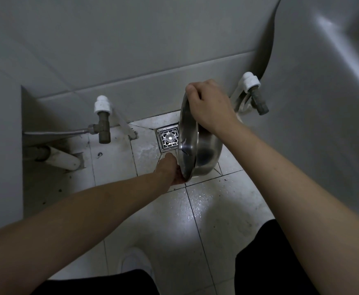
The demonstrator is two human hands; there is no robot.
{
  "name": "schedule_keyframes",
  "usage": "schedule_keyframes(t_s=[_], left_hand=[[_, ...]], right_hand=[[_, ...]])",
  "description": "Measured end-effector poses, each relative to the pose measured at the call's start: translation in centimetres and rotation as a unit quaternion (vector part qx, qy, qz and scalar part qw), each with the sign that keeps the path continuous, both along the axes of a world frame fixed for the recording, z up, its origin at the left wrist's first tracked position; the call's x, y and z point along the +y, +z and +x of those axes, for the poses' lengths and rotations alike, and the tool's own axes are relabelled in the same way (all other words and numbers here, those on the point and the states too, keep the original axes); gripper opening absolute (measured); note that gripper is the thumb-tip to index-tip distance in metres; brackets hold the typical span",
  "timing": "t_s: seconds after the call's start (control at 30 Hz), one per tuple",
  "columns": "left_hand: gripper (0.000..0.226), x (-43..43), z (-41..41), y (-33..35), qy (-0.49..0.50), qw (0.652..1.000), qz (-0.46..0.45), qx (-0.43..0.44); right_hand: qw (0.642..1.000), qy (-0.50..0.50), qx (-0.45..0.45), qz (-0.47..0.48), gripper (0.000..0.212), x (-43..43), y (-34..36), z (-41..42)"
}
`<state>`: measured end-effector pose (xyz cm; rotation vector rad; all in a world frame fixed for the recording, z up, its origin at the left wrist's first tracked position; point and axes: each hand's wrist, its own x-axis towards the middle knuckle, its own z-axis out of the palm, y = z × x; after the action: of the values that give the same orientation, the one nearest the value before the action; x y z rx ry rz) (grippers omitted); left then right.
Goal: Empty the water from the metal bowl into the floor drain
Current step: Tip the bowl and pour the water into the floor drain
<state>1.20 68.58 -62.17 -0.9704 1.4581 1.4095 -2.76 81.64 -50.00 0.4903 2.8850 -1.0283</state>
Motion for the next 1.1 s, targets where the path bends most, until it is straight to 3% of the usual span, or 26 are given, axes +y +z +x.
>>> schedule_keyframes(t_s=[0.37, 1.1], left_hand=[[0.043, 0.0, 0.1, 0.3, -0.014, 1.0, 0.009, 0.013], [0.055, -0.3, 0.5, 1.8, -0.005, 1.0, 0.017, 0.022]], right_hand=[[1.0, 0.006, 0.003, 0.005, 0.034, -0.3, -0.2, -0.3], [1.0, -0.002, 0.023, 0.008, 0.04, -0.3, 0.3, -0.1]])
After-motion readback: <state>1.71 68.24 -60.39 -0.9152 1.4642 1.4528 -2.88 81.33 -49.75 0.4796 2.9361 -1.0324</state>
